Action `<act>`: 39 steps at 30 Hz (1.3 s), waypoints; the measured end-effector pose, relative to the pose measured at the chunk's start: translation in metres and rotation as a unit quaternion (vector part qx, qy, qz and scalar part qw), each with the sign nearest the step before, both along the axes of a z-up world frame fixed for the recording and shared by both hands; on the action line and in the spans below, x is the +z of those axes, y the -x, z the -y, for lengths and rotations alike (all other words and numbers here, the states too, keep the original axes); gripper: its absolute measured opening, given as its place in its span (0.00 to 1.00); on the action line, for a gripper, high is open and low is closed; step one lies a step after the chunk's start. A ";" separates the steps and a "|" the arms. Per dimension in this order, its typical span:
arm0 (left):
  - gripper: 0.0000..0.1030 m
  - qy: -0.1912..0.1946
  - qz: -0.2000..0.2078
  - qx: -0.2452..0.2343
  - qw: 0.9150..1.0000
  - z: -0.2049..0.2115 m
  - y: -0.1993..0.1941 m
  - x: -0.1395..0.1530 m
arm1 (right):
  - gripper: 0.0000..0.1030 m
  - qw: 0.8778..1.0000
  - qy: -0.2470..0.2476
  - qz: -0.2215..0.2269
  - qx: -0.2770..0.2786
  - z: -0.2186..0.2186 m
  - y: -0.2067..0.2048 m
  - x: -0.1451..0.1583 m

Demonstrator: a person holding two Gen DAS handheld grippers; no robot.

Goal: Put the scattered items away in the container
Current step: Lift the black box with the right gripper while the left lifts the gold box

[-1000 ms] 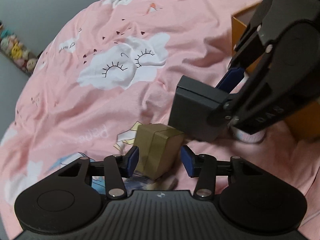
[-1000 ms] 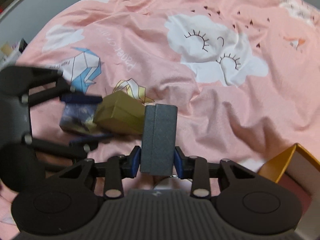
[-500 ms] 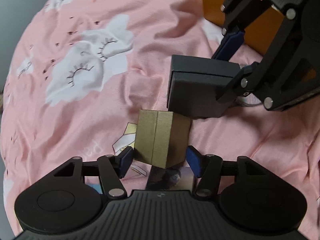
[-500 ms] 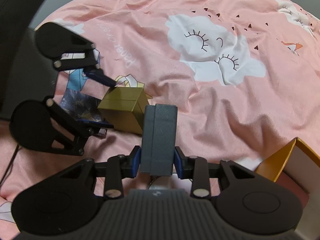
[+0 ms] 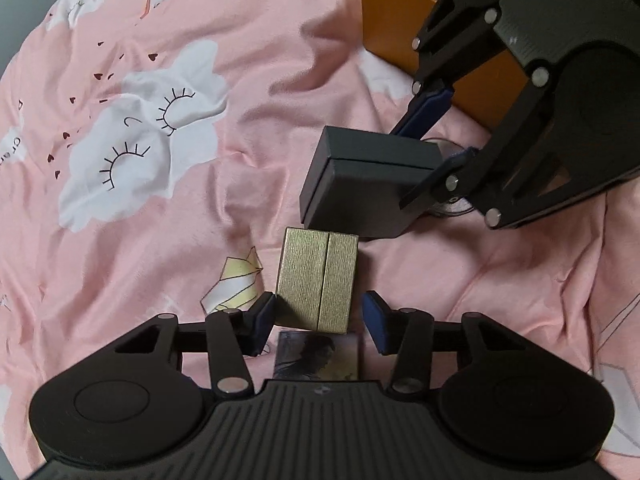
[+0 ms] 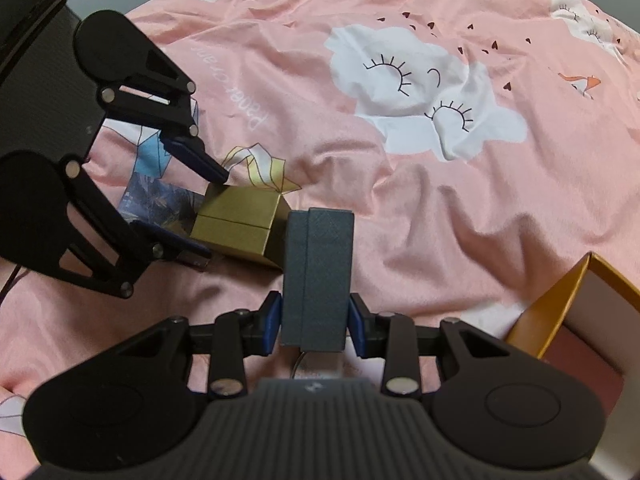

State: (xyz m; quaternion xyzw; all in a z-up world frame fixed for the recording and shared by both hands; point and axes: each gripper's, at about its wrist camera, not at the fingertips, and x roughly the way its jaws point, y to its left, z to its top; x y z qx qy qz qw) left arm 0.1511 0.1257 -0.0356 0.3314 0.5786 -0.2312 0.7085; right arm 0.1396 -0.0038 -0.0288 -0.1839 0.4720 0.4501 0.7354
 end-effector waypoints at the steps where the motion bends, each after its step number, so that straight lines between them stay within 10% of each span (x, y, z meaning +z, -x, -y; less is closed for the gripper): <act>1: 0.54 -0.007 0.001 -0.005 1.000 0.001 -0.001 -0.001 | 0.37 1.000 0.000 0.000 0.000 0.001 0.000 0.000; 23: 0.64 -0.045 -0.121 -0.069 0.989 -0.001 -0.059 -0.033 | 0.37 1.000 -0.006 -0.017 -0.003 0.003 -0.005 -0.004; 39: 0.54 -0.069 -0.060 -0.022 0.996 0.015 -0.025 -0.036 | 0.36 0.999 -0.022 -0.022 -0.006 0.006 -0.003 -0.012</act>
